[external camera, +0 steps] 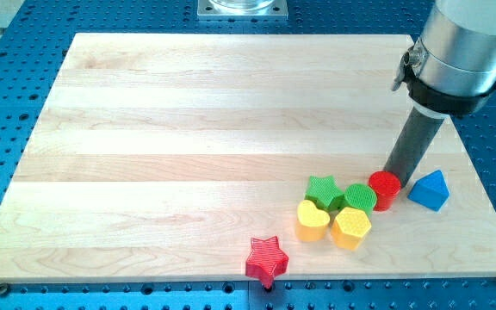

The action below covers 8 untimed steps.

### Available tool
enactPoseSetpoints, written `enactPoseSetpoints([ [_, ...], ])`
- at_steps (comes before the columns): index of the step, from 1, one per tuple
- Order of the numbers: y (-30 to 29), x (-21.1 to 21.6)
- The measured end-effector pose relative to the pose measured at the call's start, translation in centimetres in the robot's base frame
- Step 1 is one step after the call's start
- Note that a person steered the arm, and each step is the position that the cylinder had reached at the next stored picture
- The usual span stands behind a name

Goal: Slide the blue triangle to the bottom right of the red circle

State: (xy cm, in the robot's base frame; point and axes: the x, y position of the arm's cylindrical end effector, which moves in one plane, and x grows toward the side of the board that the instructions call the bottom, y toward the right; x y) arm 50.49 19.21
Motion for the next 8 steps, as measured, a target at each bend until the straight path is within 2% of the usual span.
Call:
enactPoseSetpoints([
  [1, 6.6, -0.8],
  [2, 9.5, 1.6],
  [3, 6.4, 3.2],
  [4, 5.9, 2.2],
  [5, 6.7, -1.5],
  [6, 1.7, 1.1],
  [7, 1.5, -0.1],
  [8, 2.8, -3.6],
])
